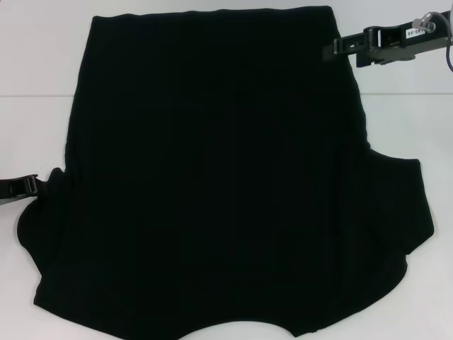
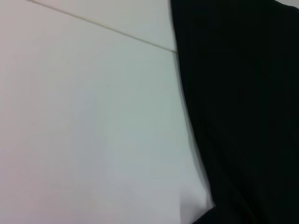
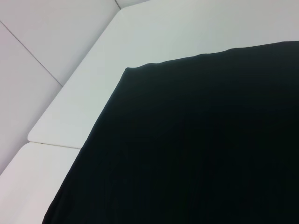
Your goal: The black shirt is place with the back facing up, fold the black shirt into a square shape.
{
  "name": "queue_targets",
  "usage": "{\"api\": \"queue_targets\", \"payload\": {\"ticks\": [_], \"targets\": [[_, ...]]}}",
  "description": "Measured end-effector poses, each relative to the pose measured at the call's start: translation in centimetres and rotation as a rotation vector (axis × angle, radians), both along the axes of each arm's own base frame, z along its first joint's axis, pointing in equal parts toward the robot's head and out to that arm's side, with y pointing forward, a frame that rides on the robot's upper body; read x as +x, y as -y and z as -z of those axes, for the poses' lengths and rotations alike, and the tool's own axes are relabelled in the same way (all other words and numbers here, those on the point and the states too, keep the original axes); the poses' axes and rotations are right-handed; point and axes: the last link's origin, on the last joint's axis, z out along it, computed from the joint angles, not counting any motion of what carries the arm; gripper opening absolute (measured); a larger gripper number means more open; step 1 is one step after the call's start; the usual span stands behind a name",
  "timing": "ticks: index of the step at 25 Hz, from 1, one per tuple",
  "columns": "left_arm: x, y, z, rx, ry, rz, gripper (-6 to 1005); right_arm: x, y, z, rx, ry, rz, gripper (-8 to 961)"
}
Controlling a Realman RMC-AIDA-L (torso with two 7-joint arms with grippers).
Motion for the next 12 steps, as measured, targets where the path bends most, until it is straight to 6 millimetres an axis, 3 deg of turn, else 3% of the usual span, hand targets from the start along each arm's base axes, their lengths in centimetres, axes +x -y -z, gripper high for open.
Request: {"api": "queue_targets", "payload": {"ticks": [2, 12], "targets": [[0.0, 0.0, 0.0, -0.002, 0.000, 0.002, 33, 0.1, 0.0, -0.1, 0.003, -0.003, 0.002, 917], [0.4, 0.1, -1.0, -0.001, 0.008, 0.017, 22, 0.5, 0.1, -0.3, 0.012, -0.011, 0.014, 916]]}}
